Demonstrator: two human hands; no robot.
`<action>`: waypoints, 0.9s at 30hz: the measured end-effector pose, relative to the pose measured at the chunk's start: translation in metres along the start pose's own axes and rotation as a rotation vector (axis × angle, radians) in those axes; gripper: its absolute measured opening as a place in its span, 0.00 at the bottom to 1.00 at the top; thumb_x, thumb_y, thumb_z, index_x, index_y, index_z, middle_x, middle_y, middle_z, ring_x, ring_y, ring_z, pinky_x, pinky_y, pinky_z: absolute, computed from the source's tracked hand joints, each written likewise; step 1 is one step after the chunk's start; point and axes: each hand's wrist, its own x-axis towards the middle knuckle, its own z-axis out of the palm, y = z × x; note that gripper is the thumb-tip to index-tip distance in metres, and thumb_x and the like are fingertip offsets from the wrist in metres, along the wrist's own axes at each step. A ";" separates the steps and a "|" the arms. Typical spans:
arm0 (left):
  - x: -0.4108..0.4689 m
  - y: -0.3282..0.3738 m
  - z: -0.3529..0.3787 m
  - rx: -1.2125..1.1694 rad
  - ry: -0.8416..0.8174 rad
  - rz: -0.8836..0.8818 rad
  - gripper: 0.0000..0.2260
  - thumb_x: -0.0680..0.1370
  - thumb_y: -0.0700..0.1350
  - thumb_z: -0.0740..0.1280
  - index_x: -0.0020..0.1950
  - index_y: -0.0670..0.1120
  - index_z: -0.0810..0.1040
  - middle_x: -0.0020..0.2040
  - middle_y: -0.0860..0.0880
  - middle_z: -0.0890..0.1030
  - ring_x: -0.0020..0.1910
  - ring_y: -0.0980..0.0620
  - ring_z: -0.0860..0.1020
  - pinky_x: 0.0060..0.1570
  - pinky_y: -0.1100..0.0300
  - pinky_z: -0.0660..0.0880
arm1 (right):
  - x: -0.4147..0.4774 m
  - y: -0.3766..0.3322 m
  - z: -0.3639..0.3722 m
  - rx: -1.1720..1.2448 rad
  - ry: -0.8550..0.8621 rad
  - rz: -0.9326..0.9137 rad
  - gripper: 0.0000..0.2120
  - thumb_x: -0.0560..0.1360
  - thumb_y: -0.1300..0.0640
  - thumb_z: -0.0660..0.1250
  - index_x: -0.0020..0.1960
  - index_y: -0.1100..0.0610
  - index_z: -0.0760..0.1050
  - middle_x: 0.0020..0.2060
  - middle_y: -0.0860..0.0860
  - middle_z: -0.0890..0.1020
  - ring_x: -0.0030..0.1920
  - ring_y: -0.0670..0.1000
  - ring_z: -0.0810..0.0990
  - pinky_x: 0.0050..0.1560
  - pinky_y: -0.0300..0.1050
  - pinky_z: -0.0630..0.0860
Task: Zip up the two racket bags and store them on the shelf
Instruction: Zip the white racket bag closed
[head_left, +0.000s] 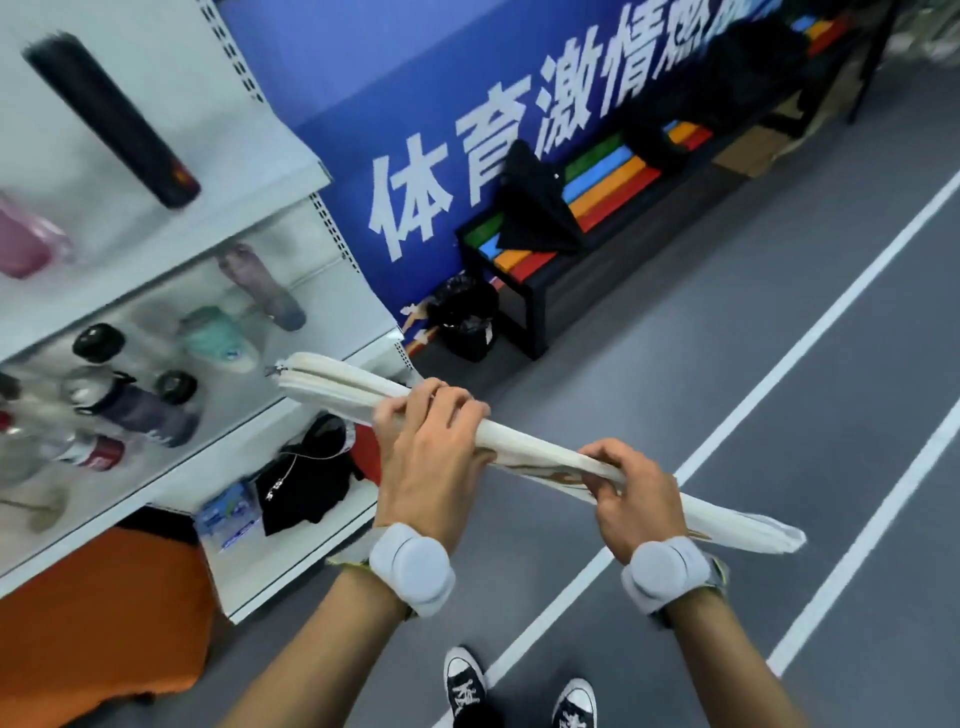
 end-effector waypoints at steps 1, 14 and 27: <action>-0.003 -0.012 -0.017 0.034 0.023 -0.035 0.14 0.70 0.51 0.77 0.53 0.53 0.81 0.56 0.55 0.80 0.67 0.47 0.74 0.64 0.47 0.54 | -0.001 -0.009 -0.001 0.002 -0.016 -0.010 0.15 0.71 0.68 0.65 0.44 0.48 0.78 0.34 0.41 0.82 0.42 0.55 0.80 0.56 0.53 0.75; -0.081 -0.116 -0.131 0.107 0.210 -0.395 0.11 0.66 0.40 0.76 0.42 0.53 0.82 0.43 0.56 0.80 0.52 0.49 0.80 0.63 0.49 0.57 | -0.064 -0.213 0.070 0.045 -0.342 -0.420 0.13 0.70 0.58 0.76 0.46 0.41 0.81 0.39 0.39 0.84 0.39 0.38 0.81 0.38 0.27 0.74; -0.185 -0.271 -0.198 -0.371 0.460 -0.754 0.48 0.67 0.57 0.79 0.80 0.53 0.55 0.79 0.52 0.60 0.77 0.51 0.56 0.76 0.52 0.57 | -0.100 -0.299 0.180 -0.202 -0.394 -0.634 0.15 0.70 0.67 0.65 0.49 0.49 0.78 0.39 0.47 0.83 0.43 0.55 0.81 0.43 0.45 0.77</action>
